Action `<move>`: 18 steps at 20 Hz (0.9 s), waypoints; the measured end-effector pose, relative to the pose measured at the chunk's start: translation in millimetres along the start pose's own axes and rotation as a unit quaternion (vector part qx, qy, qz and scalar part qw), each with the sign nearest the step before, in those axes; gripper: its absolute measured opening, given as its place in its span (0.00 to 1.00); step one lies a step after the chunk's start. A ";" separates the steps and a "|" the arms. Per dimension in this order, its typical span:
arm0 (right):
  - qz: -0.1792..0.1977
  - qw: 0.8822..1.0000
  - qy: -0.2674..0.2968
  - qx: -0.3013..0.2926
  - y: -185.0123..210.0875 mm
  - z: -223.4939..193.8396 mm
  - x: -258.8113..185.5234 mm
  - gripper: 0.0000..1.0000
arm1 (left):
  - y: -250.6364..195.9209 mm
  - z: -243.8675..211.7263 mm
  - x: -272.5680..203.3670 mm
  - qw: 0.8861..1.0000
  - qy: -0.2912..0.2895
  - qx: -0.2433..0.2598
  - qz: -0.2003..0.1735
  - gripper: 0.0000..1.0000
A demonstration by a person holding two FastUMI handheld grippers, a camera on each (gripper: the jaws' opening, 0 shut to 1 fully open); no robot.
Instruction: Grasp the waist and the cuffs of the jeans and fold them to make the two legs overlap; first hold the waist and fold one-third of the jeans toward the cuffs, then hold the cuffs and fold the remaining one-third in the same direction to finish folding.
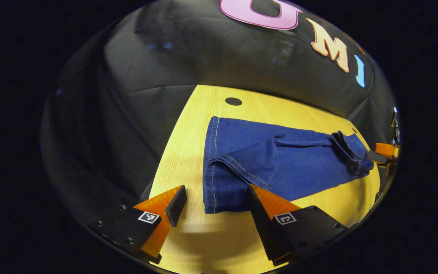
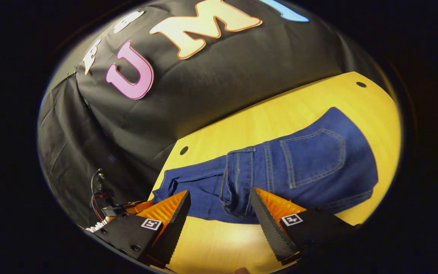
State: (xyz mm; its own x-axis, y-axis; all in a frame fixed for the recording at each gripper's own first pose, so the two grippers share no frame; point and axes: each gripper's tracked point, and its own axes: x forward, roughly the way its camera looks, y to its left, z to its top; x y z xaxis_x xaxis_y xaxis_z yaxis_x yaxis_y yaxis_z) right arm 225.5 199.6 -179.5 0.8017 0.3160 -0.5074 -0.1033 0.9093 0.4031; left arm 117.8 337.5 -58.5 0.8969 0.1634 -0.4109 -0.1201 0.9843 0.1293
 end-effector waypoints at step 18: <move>-0.035 0.999 -0.012 0.000 -21.6 2.4 -39.6 0.98 | -19.8 -5.5 17.4 1.000 0.012 0.010 -0.007 0.65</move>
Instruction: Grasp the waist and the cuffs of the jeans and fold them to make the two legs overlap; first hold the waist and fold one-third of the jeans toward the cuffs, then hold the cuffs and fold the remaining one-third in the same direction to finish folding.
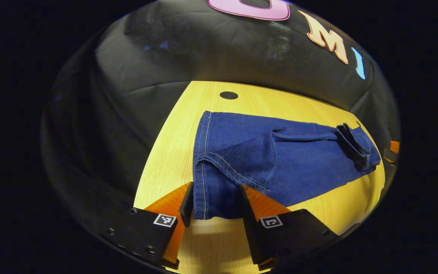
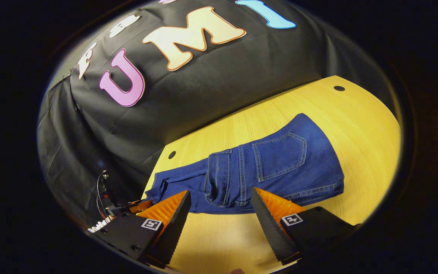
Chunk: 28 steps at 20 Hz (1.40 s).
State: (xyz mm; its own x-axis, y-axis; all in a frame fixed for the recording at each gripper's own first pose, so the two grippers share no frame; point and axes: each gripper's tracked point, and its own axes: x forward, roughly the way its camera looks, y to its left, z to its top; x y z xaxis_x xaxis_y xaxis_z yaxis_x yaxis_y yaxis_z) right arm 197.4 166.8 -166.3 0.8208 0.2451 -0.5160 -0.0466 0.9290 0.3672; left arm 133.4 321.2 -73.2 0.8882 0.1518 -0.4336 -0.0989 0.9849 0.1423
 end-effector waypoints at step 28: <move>0.017 0.999 -0.025 0.026 -109.7 79.4 -75.8 0.98 | -276.9 156.6 -68.1 0.977 -0.120 -0.080 -0.155 0.04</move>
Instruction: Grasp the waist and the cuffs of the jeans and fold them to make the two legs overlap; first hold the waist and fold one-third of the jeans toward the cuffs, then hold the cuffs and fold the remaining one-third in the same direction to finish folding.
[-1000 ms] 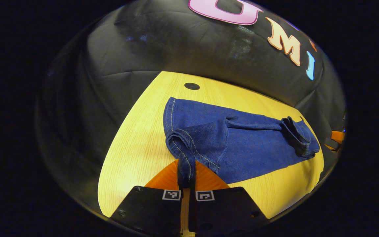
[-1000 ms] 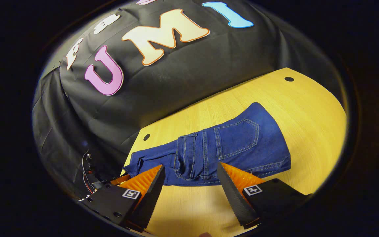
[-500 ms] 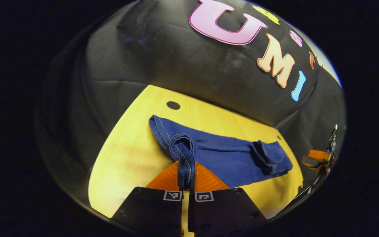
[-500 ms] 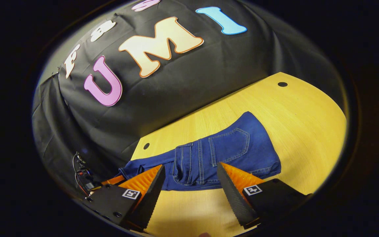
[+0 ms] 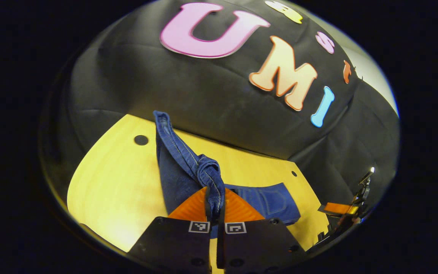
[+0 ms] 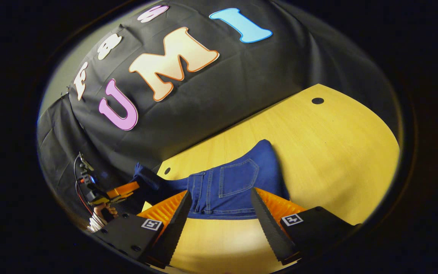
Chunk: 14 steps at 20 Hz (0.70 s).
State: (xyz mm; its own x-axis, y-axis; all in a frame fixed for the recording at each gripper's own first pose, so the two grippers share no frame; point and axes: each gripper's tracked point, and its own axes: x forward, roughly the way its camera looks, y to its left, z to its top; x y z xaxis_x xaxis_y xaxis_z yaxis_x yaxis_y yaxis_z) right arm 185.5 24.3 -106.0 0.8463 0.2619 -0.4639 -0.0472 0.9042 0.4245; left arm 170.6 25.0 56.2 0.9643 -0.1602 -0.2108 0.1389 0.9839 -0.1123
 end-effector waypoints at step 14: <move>0.018 1.000 0.006 0.016 -104.4 40.4 -31.2 0.98 | -214.1 -58.2 134.0 0.983 0.115 0.141 -0.016 0.00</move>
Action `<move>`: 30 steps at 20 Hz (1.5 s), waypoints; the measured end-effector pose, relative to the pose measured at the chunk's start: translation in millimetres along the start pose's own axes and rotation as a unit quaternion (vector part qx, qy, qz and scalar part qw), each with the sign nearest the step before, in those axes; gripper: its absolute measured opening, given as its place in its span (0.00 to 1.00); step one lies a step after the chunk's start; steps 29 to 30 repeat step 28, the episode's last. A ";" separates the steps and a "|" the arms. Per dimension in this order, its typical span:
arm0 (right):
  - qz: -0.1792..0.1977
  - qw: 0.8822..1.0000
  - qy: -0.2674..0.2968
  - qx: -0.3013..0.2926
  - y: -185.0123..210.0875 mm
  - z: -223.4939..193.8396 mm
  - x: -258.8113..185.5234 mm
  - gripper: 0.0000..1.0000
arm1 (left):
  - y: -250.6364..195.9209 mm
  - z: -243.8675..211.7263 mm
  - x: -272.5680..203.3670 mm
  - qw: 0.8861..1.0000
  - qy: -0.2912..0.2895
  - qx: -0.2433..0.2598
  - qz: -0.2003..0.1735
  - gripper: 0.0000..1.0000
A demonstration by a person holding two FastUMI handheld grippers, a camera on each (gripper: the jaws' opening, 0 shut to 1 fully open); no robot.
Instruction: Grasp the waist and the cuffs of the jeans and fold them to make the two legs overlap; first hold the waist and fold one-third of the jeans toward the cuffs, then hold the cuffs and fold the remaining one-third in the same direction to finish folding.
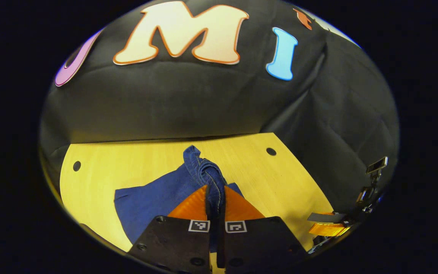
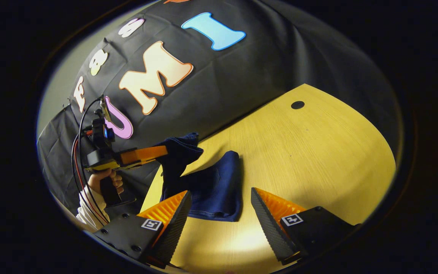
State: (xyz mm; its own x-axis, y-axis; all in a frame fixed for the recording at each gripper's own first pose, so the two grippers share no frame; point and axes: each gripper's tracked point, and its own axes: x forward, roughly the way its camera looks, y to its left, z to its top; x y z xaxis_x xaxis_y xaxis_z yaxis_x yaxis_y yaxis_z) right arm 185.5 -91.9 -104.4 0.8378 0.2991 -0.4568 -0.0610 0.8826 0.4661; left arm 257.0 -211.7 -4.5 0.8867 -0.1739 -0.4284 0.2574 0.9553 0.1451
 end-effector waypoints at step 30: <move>-0.038 0.996 -0.061 -0.044 97.8 -66.3 -30.7 0.98 | 12.0 -159.5 -57.6 0.992 -0.002 0.105 0.064 0.88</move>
